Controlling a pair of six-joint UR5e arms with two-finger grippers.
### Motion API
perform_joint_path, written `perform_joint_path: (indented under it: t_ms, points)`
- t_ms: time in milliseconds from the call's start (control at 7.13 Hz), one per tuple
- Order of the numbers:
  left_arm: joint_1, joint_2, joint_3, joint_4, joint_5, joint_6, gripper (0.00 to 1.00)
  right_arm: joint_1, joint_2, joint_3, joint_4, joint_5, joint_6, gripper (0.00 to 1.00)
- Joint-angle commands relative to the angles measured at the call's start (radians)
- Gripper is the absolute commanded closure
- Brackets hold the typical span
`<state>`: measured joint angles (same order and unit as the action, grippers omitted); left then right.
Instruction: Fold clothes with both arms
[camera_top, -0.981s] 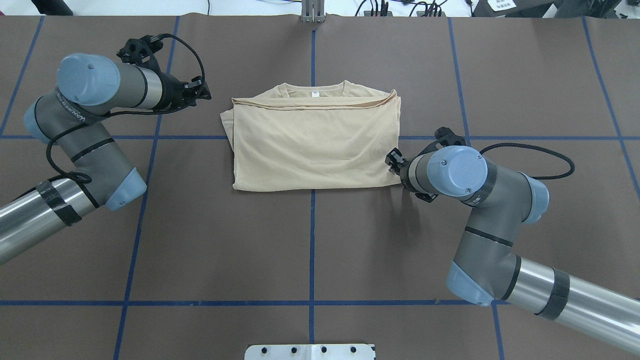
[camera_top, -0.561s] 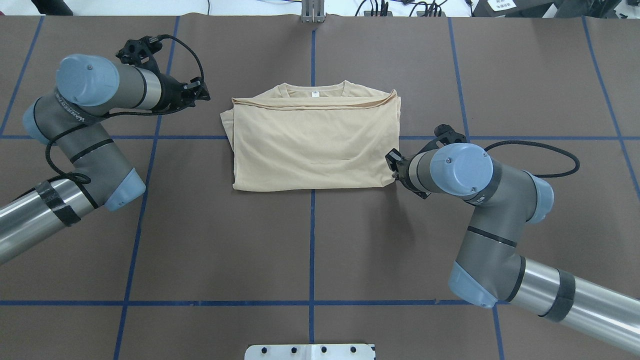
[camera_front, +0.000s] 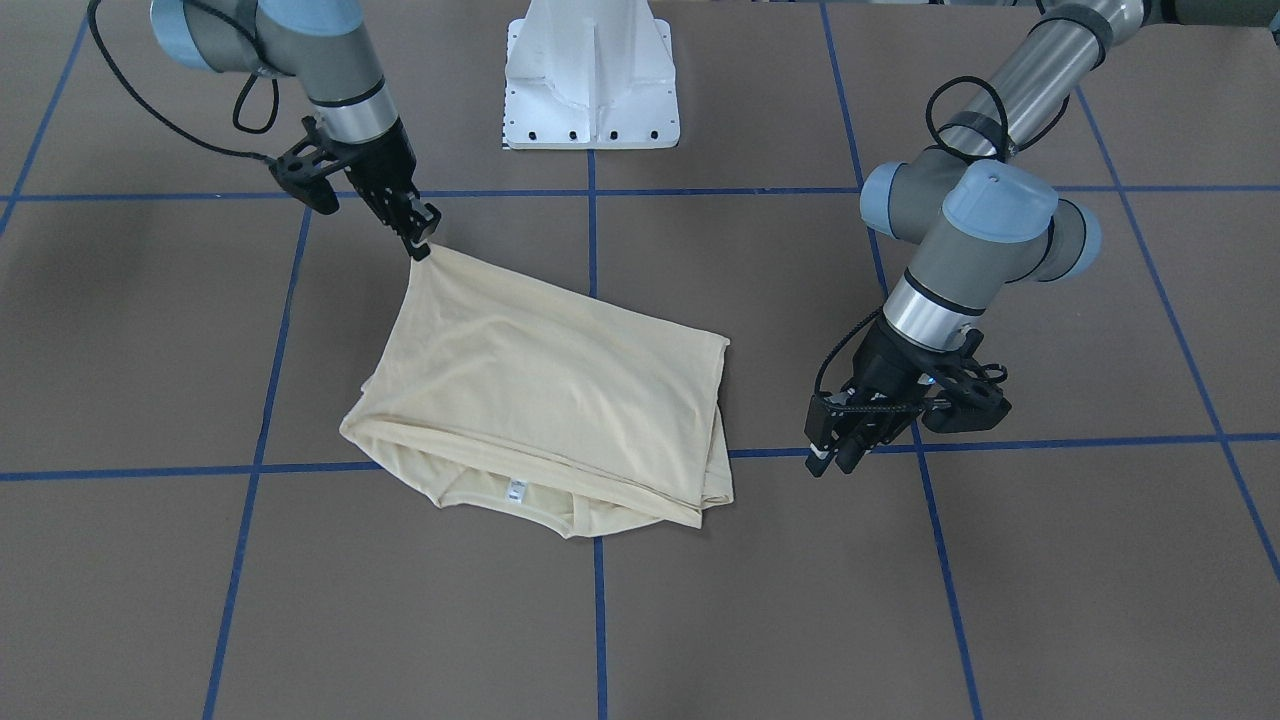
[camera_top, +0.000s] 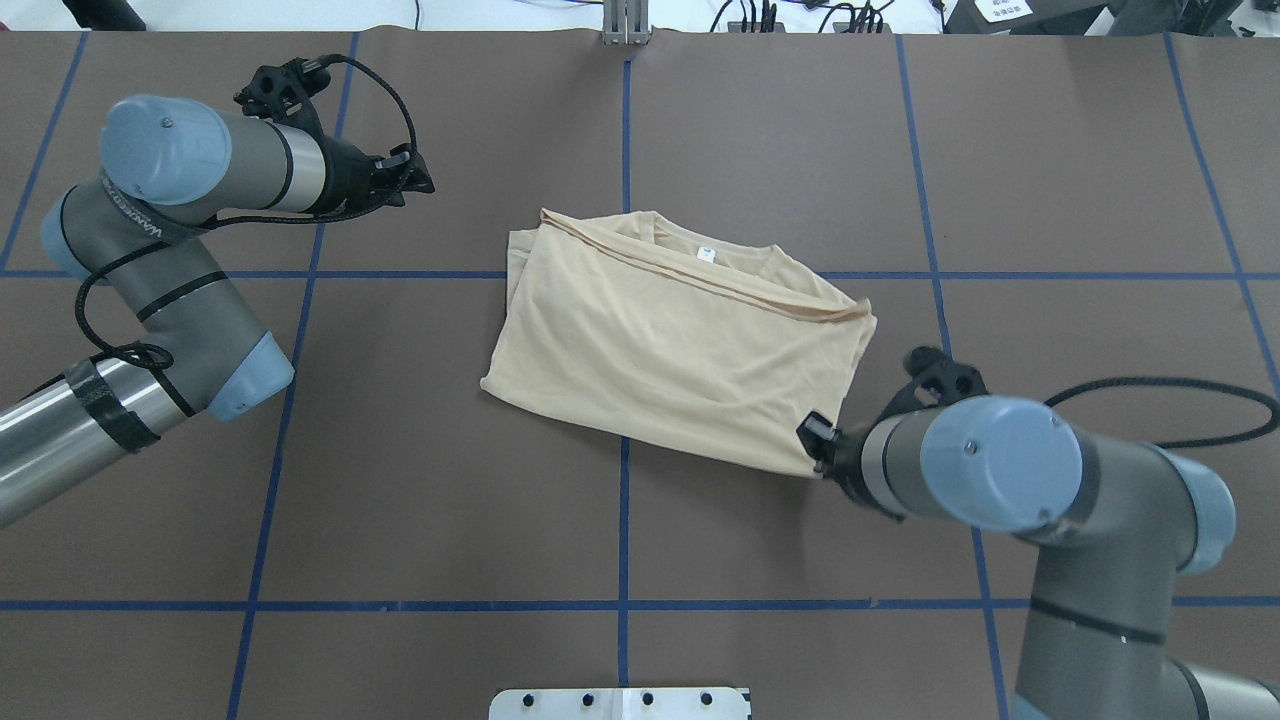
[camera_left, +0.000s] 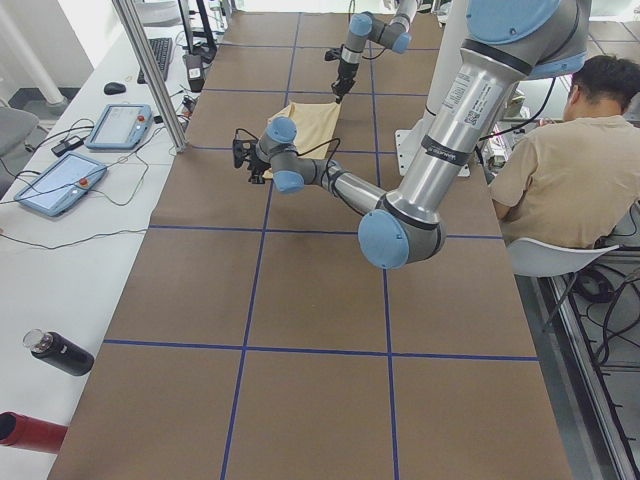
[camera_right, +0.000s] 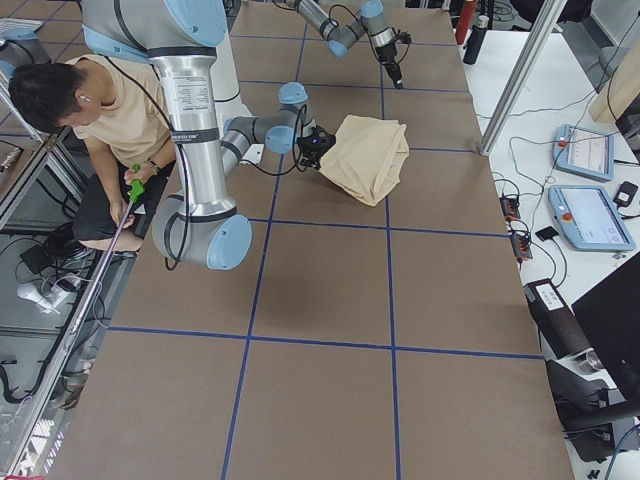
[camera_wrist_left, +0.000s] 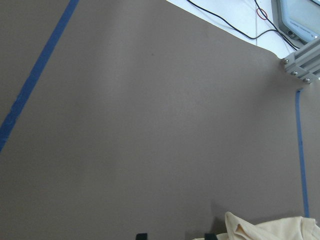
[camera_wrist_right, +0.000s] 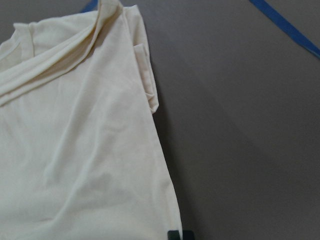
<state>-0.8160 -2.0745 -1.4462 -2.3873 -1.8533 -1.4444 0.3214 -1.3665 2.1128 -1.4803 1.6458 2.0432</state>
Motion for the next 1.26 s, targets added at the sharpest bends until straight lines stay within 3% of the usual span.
perform_joint_path:
  t_ms: [0, 140, 280, 421, 561, 701, 841, 981, 1121]
  points:
    - [0.001, 0.026, -0.077, 0.002, -0.125, -0.119, 0.51, -0.248, -0.012, 0.148, -0.204, 0.002, 0.064, 0.99]
    - [0.003, 0.030, -0.104, 0.003, -0.157, -0.172, 0.51, -0.359, -0.013, 0.153, -0.231, -0.009, 0.089, 0.83]
    - [0.021, 0.040, -0.138, 0.003, -0.179, -0.244, 0.50, -0.445, -0.025, 0.151, -0.235, -0.023, 0.095, 0.01]
    - [0.070, 0.077, -0.192, 0.003, -0.179, -0.292, 0.48, -0.464, -0.037, 0.150, -0.235, -0.059, 0.098, 0.00]
    - [0.125, 0.118, -0.233, 0.003, -0.164, -0.333, 0.45, -0.393, -0.039, 0.174, -0.235, -0.057, 0.097, 0.00]
    - [0.186, 0.131, -0.243, 0.006, -0.121, -0.393, 0.43, -0.246, -0.028, 0.179, -0.232, -0.047, 0.080, 0.00]
    - [0.287, 0.129, -0.249, 0.082, -0.024, -0.437, 0.43, -0.108, 0.010, 0.141, -0.229, -0.047, 0.045, 0.00]
    - [0.376, 0.102, -0.282, 0.243, 0.043, -0.456, 0.43, 0.050, 0.121, 0.066, -0.229, -0.044, -0.098, 0.00]
    - [0.430, 0.062, -0.275, 0.291, 0.074, -0.464, 0.43, 0.164, 0.156, 0.009, -0.224, 0.010, -0.160, 0.00]
